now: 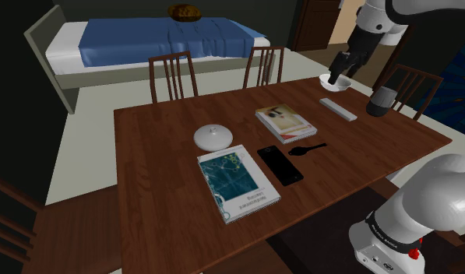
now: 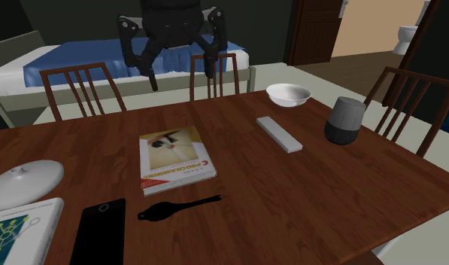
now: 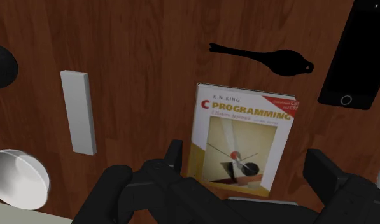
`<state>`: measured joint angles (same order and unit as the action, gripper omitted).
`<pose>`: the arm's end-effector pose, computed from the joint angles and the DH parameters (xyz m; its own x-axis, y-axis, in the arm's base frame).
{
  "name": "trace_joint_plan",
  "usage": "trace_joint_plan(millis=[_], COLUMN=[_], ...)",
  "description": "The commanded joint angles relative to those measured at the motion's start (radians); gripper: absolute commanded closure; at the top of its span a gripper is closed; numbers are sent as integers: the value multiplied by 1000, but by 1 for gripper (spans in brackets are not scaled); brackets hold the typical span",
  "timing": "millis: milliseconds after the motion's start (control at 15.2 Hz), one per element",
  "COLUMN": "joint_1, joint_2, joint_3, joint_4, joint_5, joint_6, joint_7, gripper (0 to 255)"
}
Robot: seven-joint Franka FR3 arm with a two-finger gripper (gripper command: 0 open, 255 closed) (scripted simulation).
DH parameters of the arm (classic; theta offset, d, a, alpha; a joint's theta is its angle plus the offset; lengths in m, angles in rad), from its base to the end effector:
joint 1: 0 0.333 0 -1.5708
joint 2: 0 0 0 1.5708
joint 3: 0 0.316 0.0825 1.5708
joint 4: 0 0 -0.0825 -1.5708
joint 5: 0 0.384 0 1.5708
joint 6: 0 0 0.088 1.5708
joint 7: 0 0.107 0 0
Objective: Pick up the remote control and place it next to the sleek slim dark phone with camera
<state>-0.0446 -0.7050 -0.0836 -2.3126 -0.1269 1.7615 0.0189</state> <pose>0.3439 -0.0633 0.6023 0.9822 -0.1099 0.1525 -0.1216 -0.9901 0.0697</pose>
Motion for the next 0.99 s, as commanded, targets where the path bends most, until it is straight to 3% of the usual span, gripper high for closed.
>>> trace_joint_plan(millis=[0, 528, 924], joint_1=[-11, -49, -64], joint_2=[31, 205, 377], joint_3=[-37, -195, -311], joint_4=[-6, 10, 69], joint_5=[-12, -37, -12], joint_6=[33, 173, 268], joint_7=[-32, -174, -294], gripper=[0, 0, 0])
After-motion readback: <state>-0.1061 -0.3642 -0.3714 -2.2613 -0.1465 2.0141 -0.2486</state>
